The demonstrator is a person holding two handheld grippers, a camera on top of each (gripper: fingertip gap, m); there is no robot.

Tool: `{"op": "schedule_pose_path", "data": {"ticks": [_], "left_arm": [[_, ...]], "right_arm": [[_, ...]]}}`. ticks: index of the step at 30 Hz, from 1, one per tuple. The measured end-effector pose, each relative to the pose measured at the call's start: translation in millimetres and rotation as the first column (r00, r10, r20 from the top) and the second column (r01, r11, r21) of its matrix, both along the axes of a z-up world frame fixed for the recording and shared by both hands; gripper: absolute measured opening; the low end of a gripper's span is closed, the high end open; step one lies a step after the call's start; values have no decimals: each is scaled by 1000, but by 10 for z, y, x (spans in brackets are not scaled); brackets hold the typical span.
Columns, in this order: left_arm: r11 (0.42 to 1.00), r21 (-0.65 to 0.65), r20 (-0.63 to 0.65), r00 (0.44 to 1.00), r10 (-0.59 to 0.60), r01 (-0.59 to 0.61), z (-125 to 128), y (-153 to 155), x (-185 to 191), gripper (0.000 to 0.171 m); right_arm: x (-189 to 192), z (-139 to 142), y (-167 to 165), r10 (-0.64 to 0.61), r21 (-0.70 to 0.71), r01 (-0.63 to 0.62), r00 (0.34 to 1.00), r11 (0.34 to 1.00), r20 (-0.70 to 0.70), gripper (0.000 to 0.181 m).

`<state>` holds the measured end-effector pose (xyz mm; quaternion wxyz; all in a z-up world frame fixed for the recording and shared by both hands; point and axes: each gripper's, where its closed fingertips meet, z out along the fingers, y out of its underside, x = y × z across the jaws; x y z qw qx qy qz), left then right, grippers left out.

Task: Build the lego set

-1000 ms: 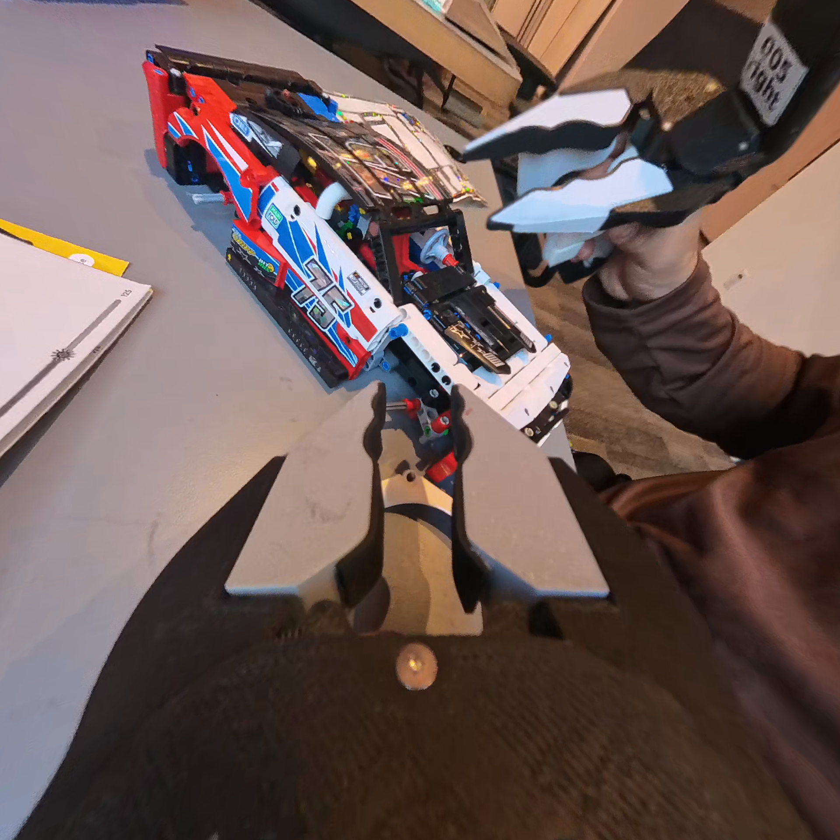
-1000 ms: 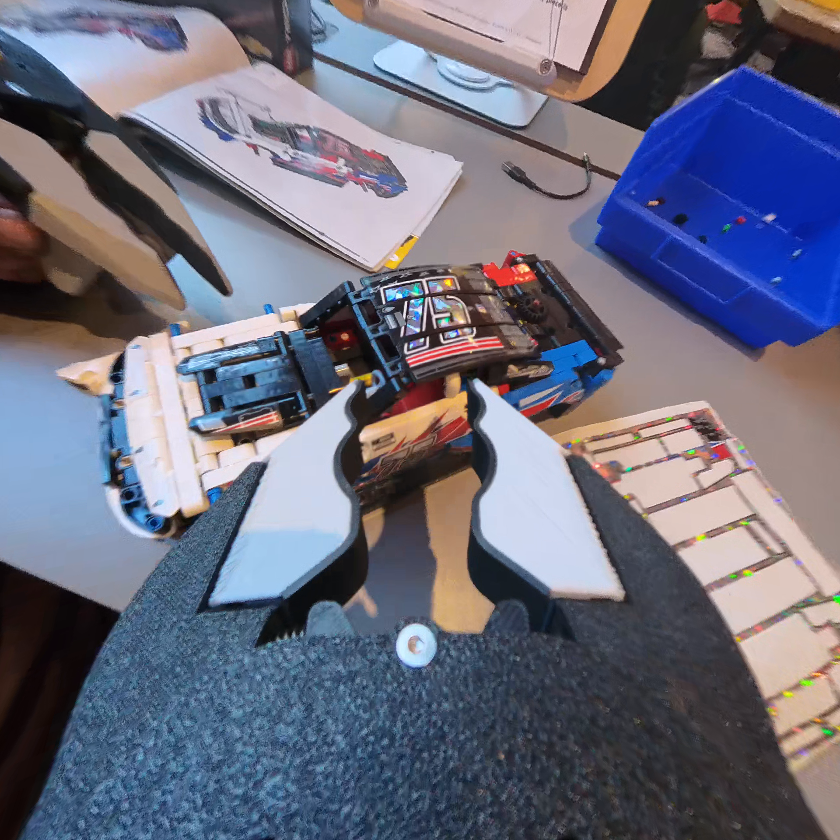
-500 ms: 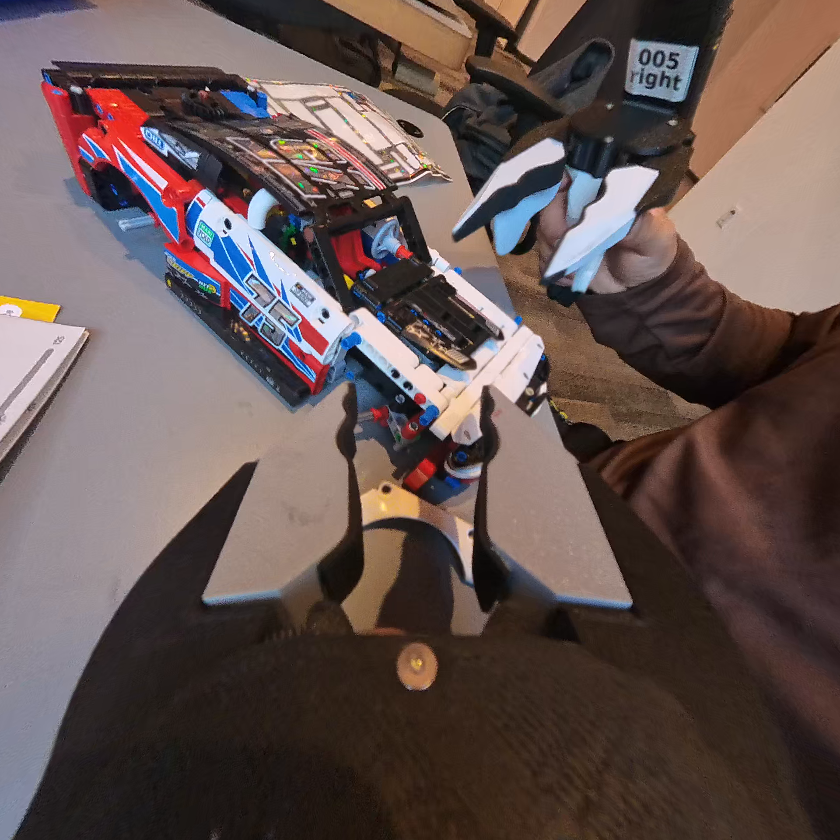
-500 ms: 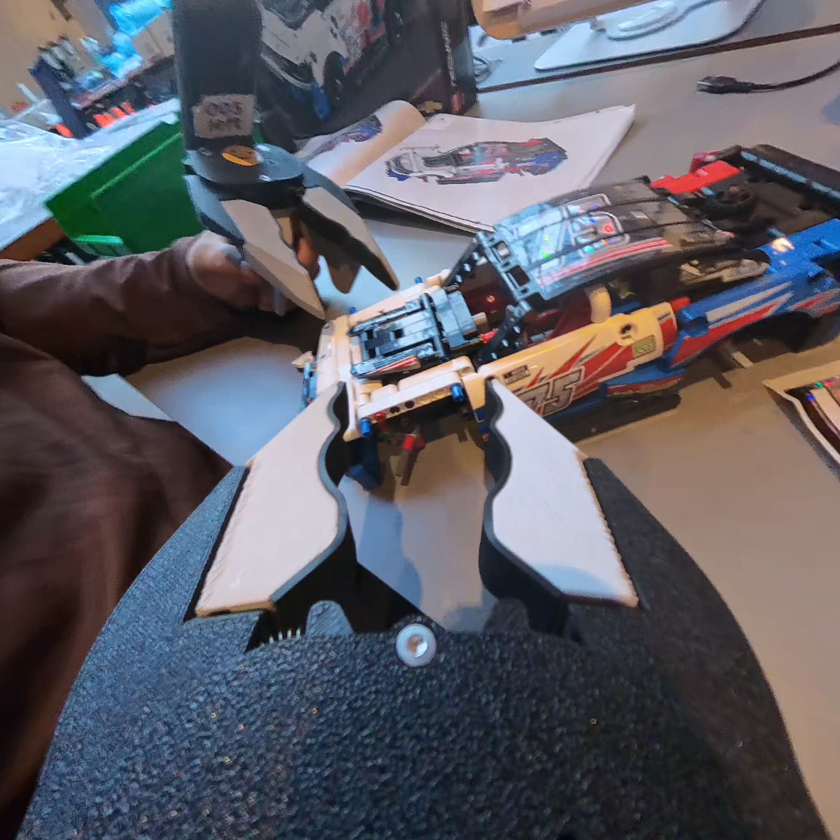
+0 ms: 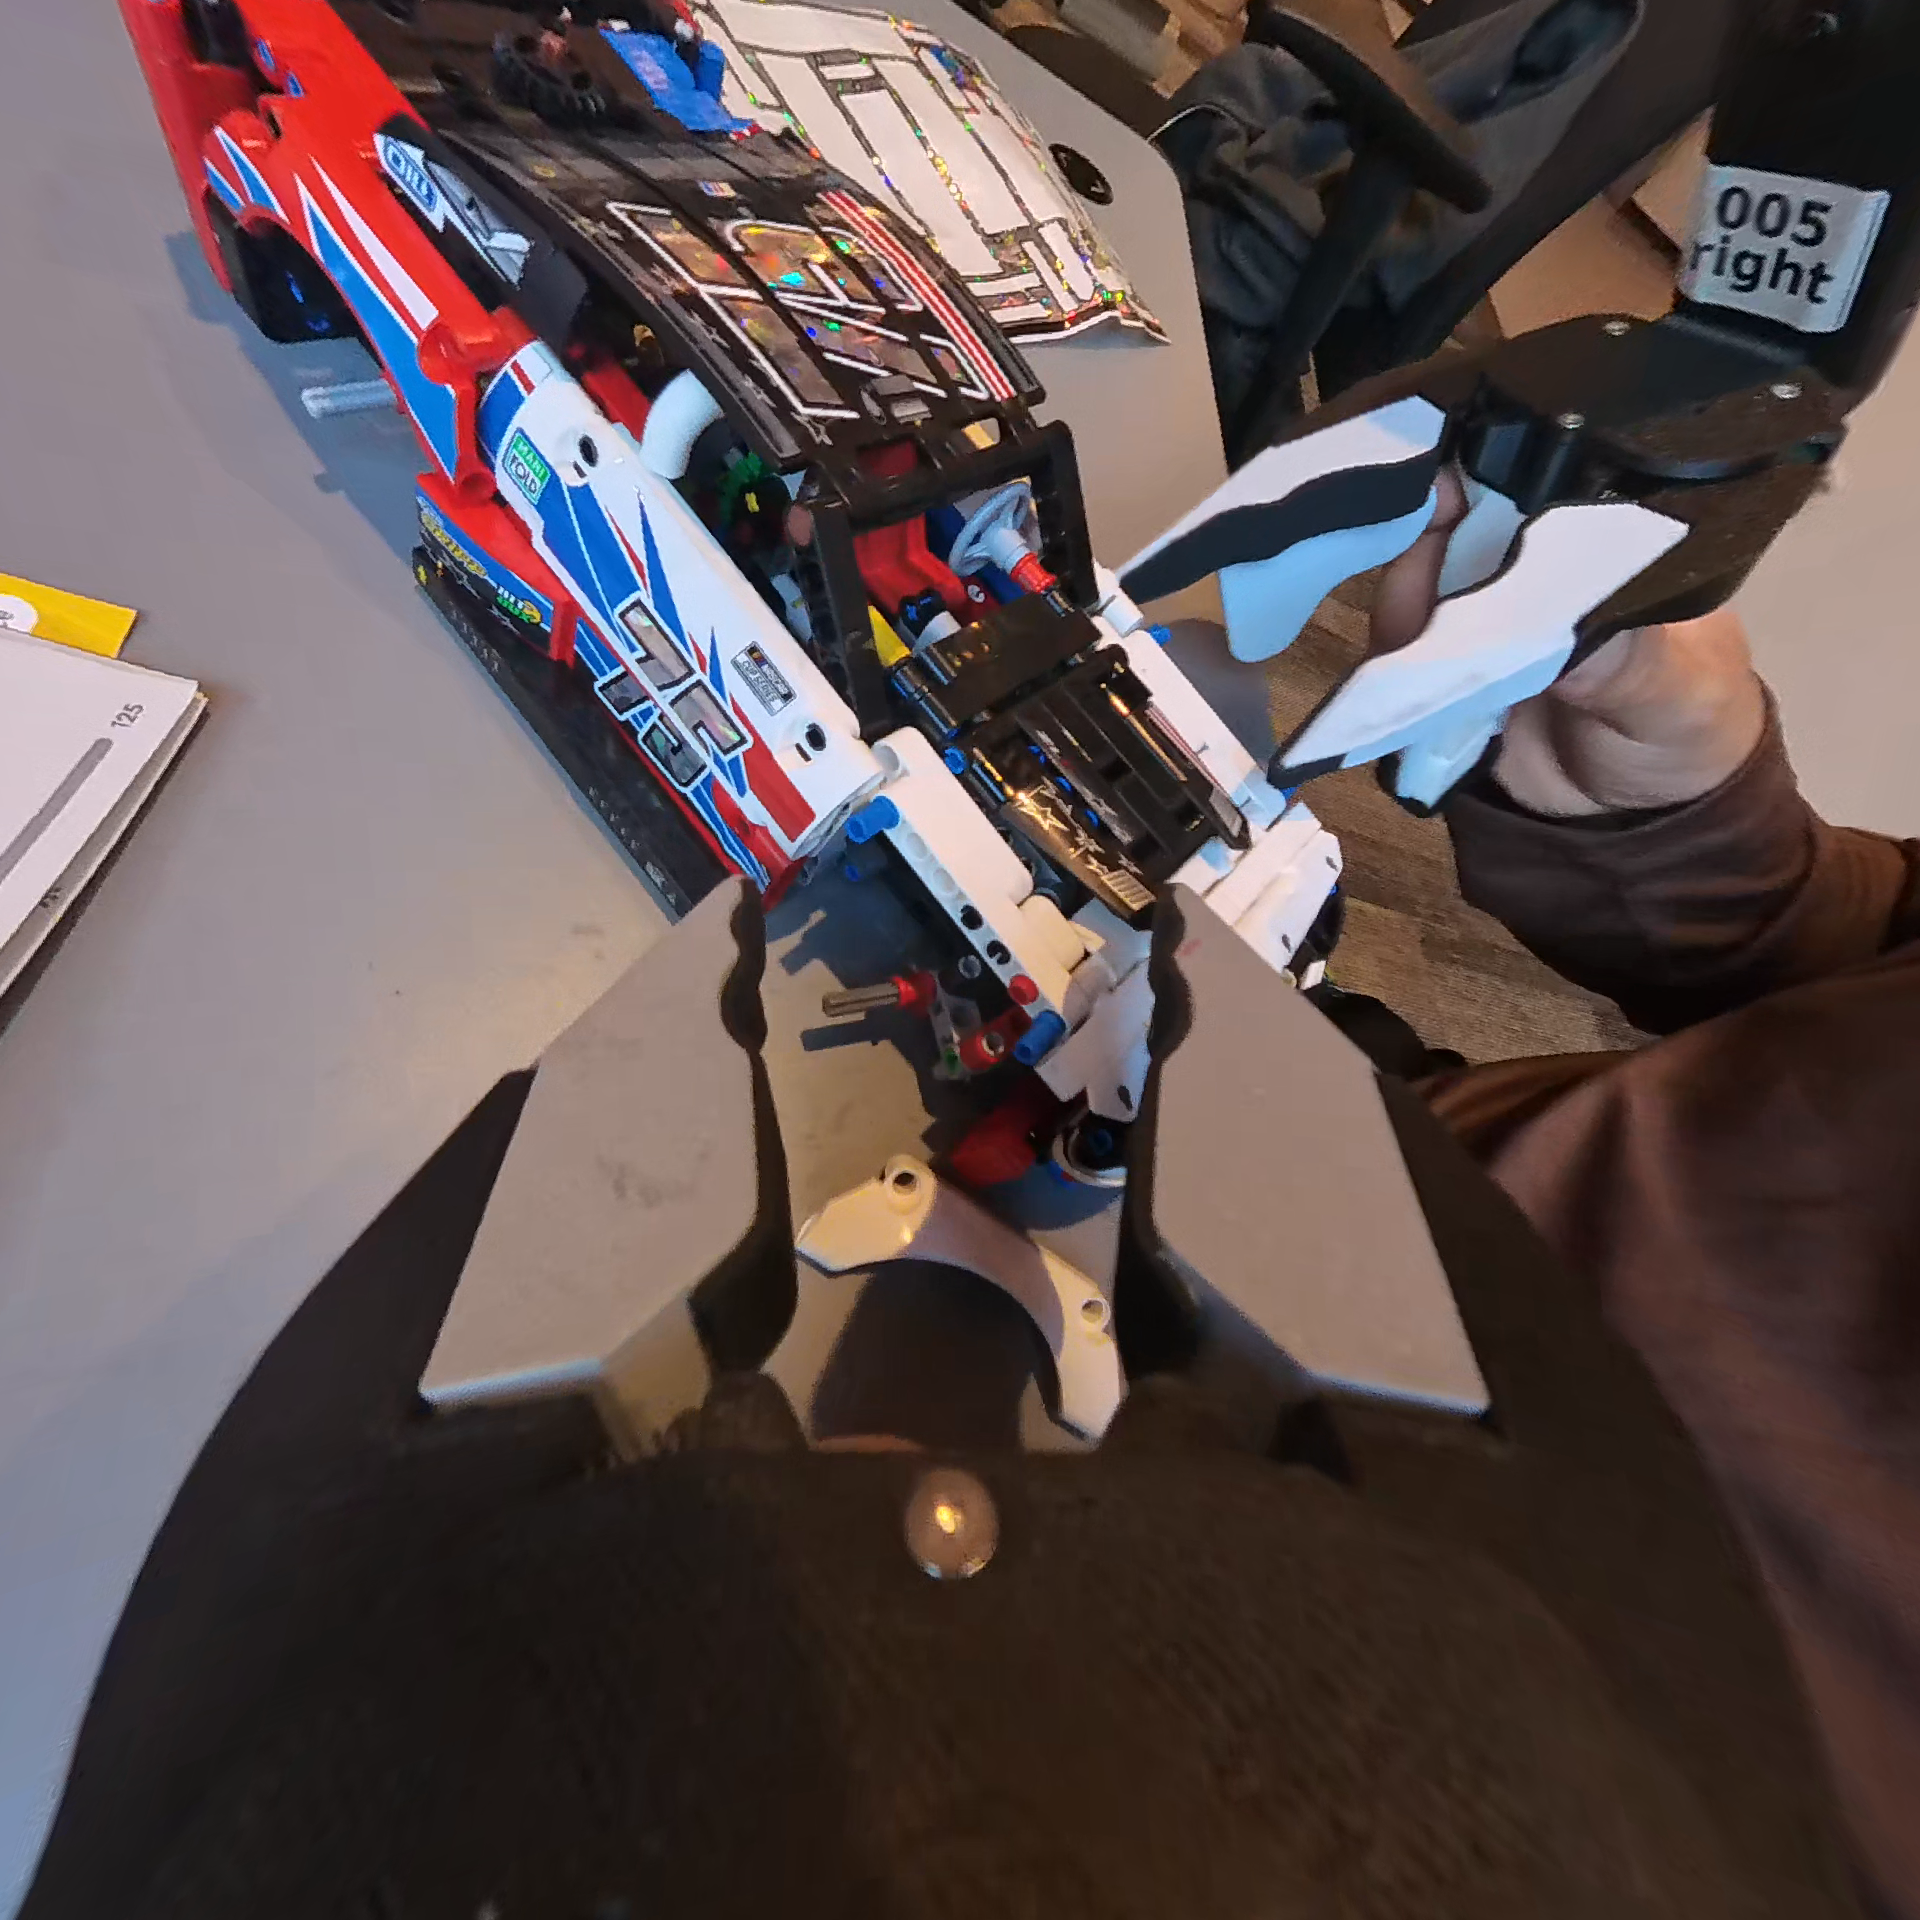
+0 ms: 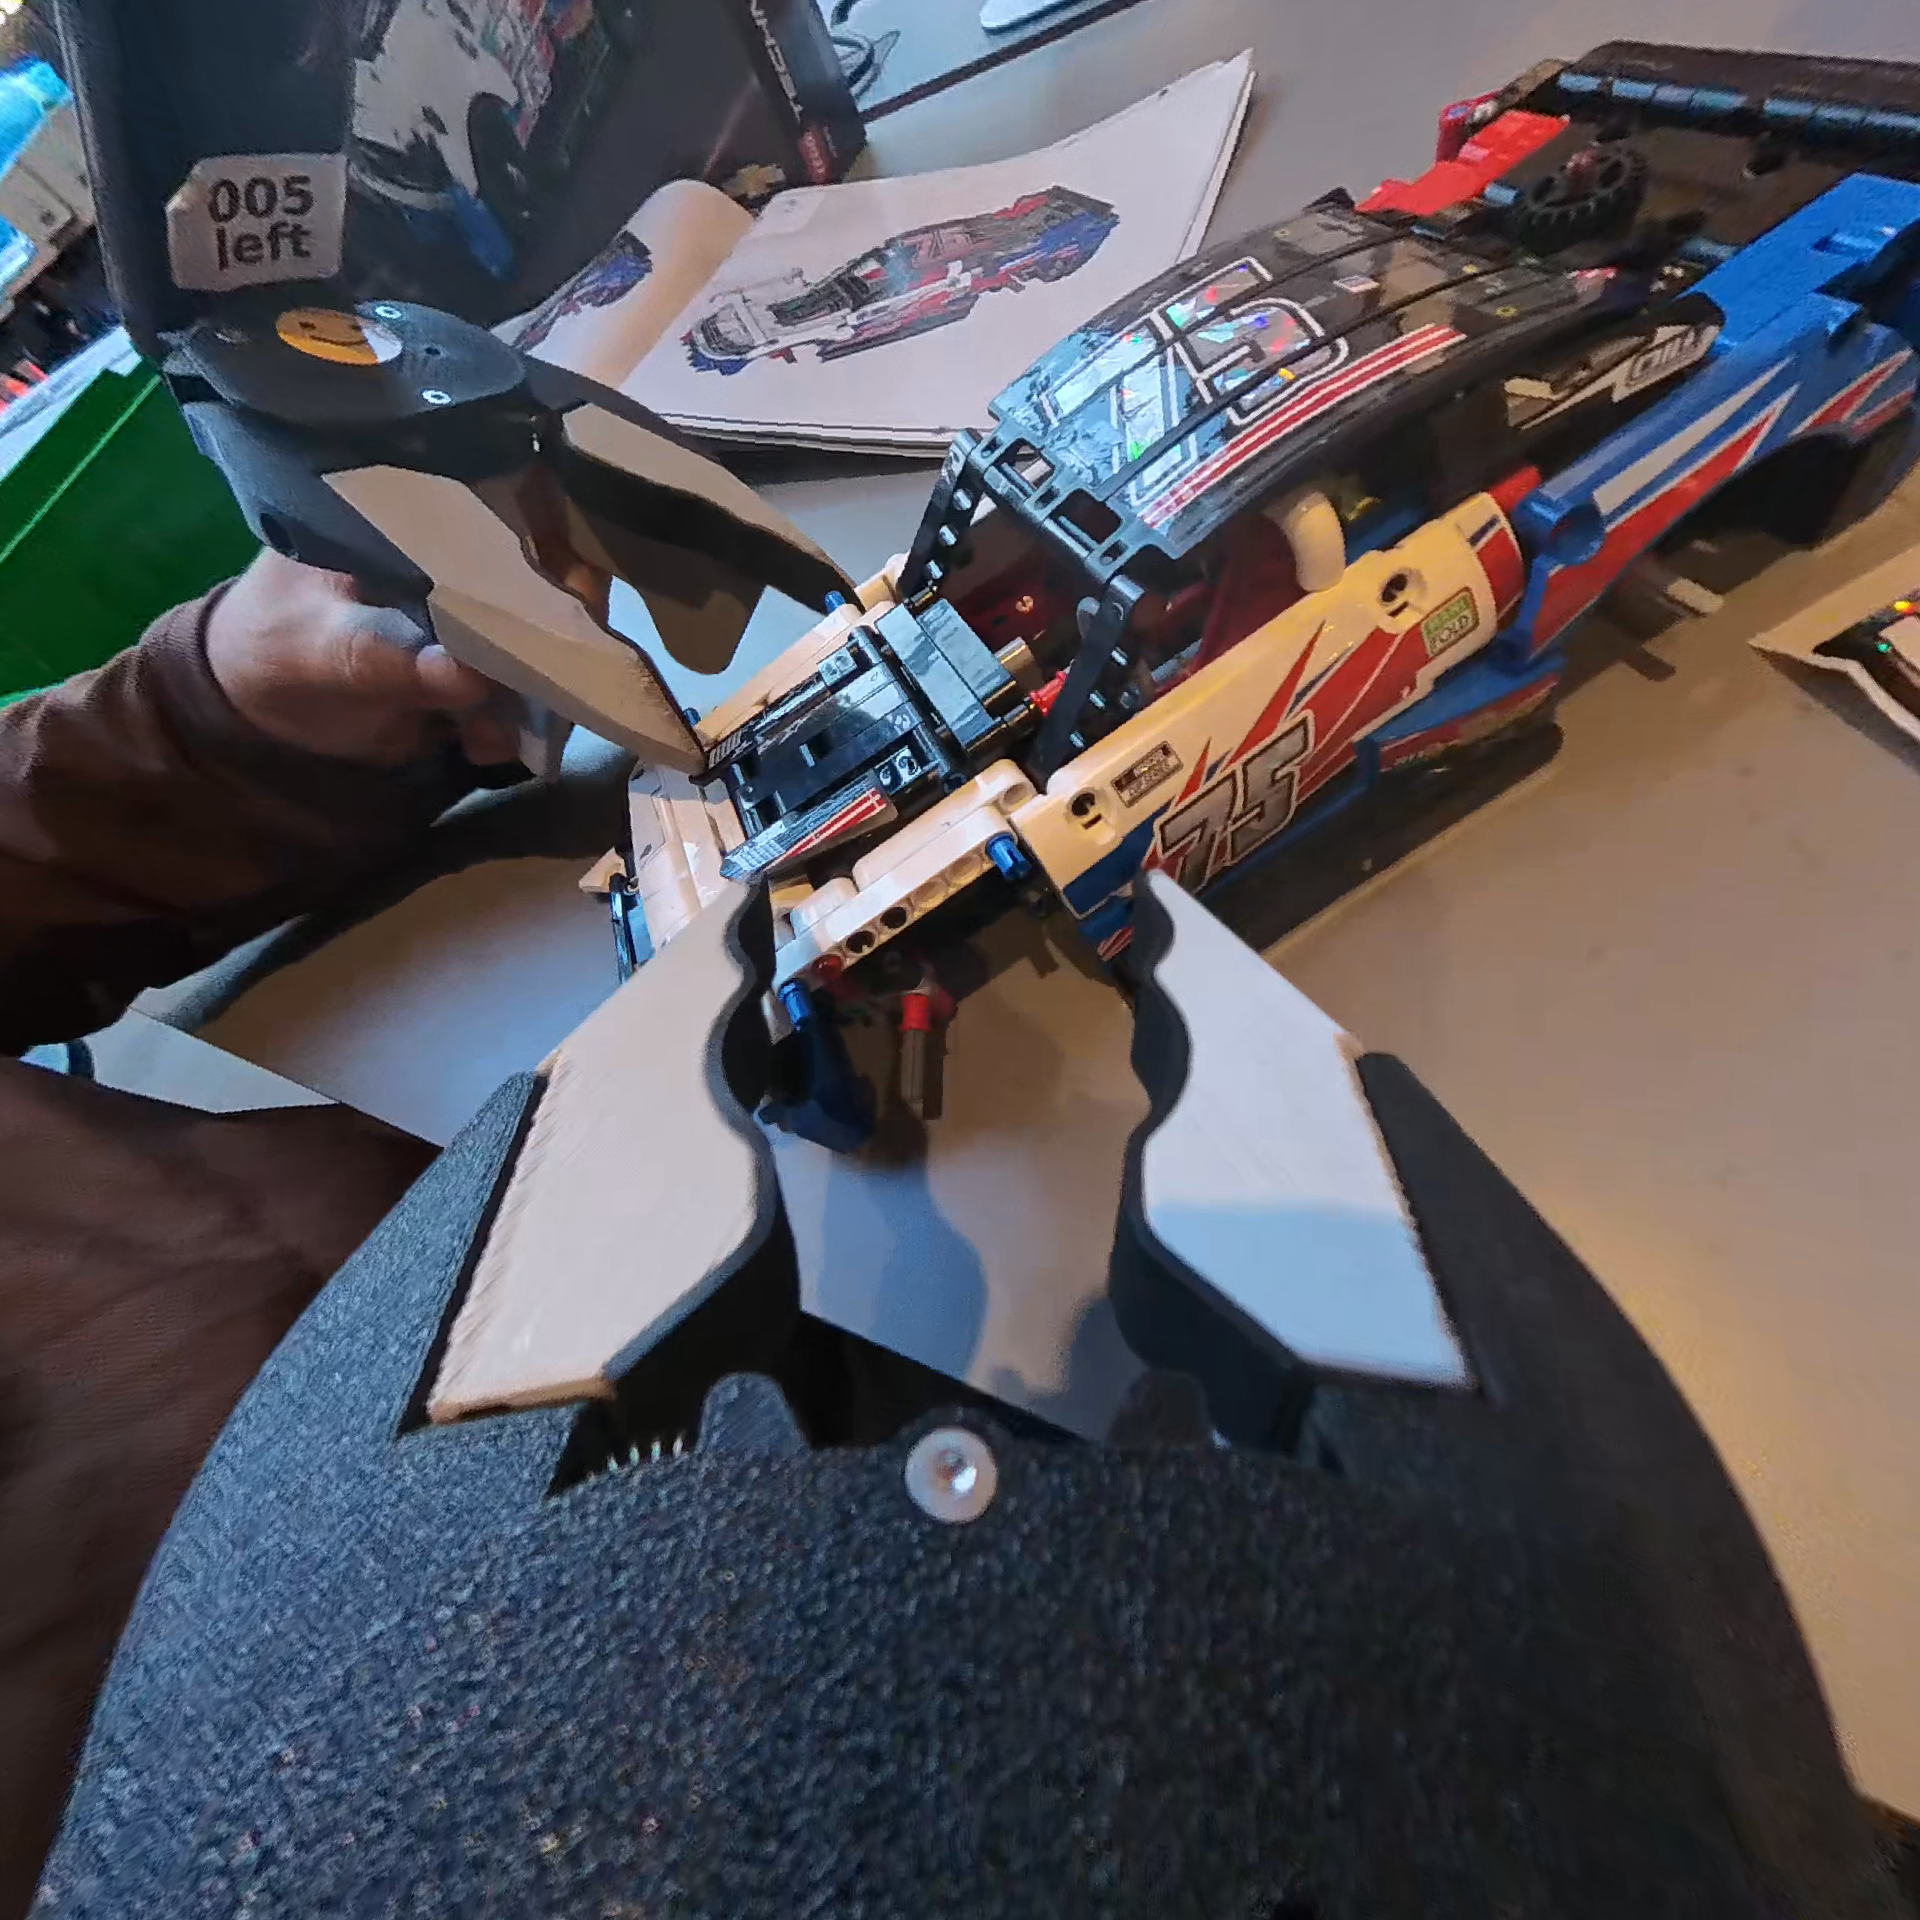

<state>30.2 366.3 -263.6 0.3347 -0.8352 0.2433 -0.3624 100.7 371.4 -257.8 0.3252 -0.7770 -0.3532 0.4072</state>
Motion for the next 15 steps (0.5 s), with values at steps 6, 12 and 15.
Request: {"op": "schedule_pose_path", "data": {"ticks": [6, 12, 15], "left_arm": [[999, -24, 22, 999, 27, -26, -3, 9, 16, 68], [1000, -14, 36, 999, -5, 5, 37, 0, 11, 57], [997, 76, -29, 1000, -12, 14, 126, 90, -83, 53]], "right_arm": [[3, -37, -61, -4, 17, 4, 999, 1000, 35, 63], [3, 81, -31, 9, 71, -6, 999, 997, -40, 64], [76, 112, 78, -2, 160, 6, 1000, 987, -25, 53]]}}
